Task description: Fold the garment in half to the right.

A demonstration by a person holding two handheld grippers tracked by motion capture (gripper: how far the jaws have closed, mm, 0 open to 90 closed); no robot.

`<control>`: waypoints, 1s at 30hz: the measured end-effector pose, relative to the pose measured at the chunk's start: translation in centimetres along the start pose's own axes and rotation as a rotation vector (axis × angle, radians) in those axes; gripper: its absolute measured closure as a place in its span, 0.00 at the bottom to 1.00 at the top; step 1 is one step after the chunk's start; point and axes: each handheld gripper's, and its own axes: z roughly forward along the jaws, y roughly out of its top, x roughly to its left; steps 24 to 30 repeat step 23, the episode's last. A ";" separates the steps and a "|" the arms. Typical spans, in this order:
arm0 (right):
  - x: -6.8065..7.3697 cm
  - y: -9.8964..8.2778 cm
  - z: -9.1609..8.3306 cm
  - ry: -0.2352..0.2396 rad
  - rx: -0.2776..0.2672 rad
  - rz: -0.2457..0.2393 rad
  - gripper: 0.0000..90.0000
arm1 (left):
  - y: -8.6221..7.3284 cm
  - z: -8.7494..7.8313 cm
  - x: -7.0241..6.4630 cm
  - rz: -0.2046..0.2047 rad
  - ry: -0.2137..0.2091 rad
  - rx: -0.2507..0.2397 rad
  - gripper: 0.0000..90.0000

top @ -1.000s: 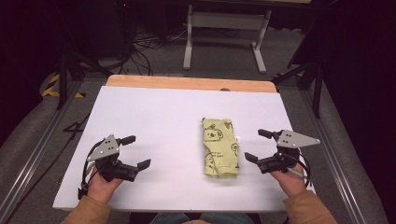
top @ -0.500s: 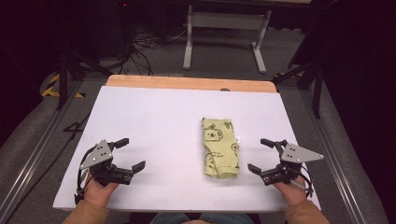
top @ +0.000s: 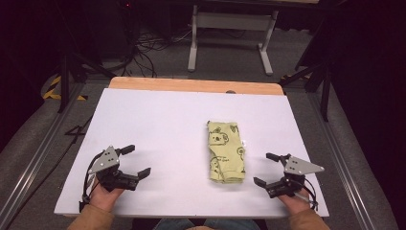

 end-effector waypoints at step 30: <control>-0.3 0.0 -0.8 -0.075 -0.071 0.042 0.00 | -0.4 0.1 0.2 -0.012 0.063 0.029 0.00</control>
